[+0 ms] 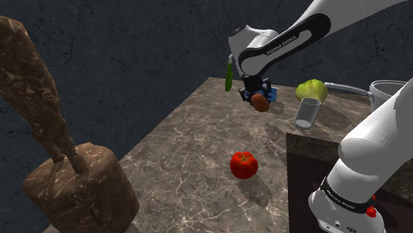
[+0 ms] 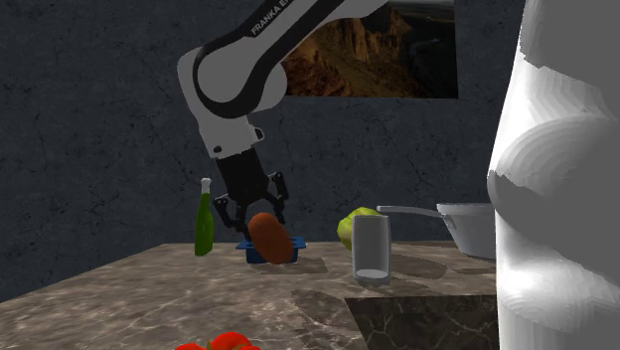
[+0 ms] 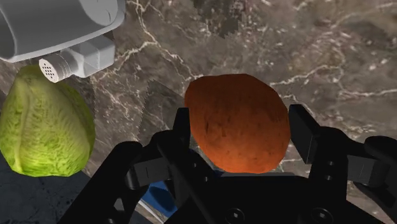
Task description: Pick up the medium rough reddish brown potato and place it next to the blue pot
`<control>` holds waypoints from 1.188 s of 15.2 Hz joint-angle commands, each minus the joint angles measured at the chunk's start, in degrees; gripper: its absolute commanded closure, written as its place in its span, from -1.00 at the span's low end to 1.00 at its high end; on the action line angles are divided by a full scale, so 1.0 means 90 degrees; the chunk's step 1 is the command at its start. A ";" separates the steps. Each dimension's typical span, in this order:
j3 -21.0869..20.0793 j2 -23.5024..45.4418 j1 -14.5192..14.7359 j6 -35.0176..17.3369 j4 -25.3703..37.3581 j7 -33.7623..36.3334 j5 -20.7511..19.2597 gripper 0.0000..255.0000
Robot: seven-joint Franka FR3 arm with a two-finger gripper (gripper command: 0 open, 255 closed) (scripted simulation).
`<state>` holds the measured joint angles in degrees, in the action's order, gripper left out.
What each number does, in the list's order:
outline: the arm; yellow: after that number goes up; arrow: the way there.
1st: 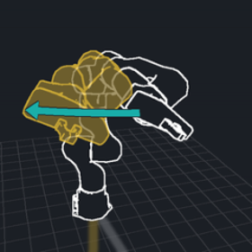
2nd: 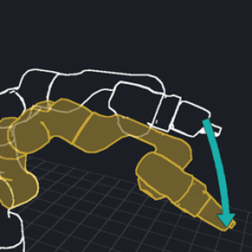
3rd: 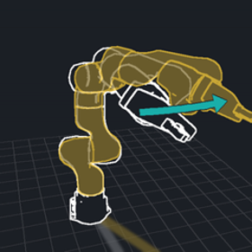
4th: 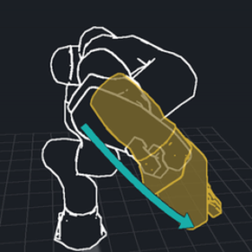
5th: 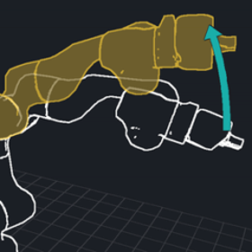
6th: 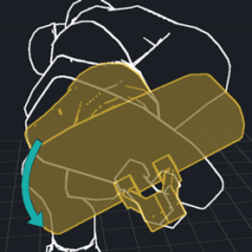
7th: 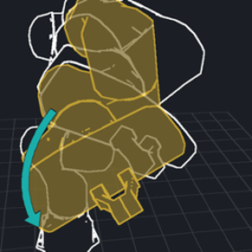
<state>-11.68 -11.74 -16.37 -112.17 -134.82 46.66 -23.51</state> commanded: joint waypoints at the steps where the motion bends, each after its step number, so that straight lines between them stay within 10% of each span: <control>1: 0.0008 -0.0092 0.0006 0.0165 0.0094 -0.0094 0.0045 1.00; 18: 0.0019 -0.0516 0.0039 0.1494 0.1123 -0.0686 0.0270 1.00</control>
<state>-11.43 -16.37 -16.06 -99.53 -125.51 40.69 -21.18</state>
